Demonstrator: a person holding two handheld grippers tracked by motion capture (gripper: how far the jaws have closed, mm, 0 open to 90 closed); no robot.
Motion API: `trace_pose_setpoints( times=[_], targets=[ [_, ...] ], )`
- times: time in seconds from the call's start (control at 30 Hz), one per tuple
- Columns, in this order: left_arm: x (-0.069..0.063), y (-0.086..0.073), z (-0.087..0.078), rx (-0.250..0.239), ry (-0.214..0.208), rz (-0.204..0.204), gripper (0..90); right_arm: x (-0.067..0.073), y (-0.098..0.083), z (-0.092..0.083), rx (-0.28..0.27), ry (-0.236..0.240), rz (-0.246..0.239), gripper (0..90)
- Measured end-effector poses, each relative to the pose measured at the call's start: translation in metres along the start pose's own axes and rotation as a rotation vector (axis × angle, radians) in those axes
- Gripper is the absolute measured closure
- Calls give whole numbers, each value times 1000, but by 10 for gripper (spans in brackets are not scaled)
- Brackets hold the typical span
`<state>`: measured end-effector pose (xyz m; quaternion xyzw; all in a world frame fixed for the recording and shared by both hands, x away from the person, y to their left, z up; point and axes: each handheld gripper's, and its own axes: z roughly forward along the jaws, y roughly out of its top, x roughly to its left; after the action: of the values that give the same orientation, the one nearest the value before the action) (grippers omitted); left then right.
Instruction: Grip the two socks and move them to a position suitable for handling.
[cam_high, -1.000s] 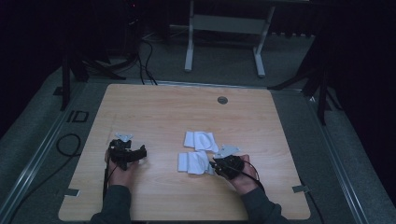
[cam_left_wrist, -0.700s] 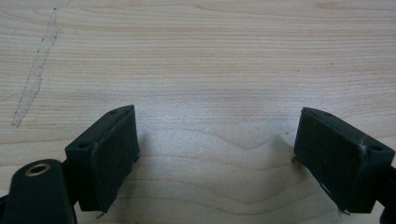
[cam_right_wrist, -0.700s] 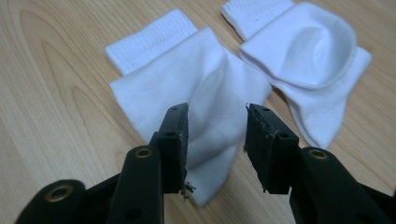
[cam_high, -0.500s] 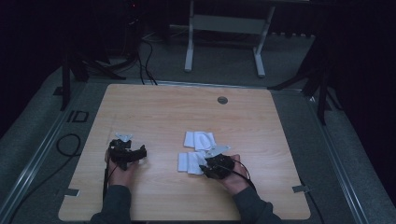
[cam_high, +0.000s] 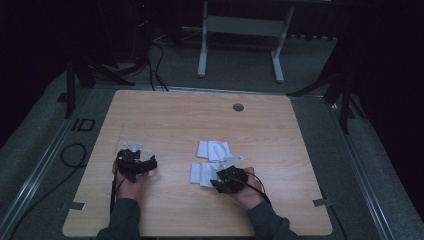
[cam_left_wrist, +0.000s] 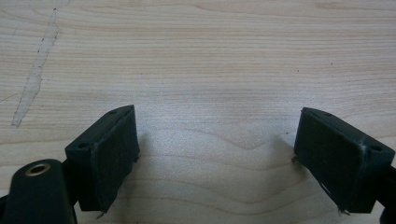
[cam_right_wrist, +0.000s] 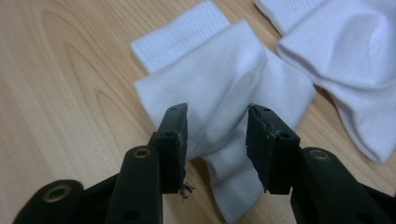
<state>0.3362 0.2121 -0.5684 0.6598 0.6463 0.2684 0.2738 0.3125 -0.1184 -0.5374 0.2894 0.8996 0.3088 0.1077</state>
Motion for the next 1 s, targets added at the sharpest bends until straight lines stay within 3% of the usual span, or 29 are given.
trace_pose_setpoints(
  times=[0.2, 0.3, 0.7, 1.0],
  targets=[
    [0, 0, 0, 1, 0, 0, 137, 1, 0, 2, 7, -12, 20, 793],
    [0, 0, 0, 1, 0, 1, 137, 3, 0, -1, -13, -23, 39, 845],
    [0, 0, 0, -2, 0, -2, 137, 7, 15, -36, -114, -27, 45, 860],
    [0, 0, 0, -2, 0, -1, 137, -3, 23, -68, -163, -63, 35, 862]
  ],
)
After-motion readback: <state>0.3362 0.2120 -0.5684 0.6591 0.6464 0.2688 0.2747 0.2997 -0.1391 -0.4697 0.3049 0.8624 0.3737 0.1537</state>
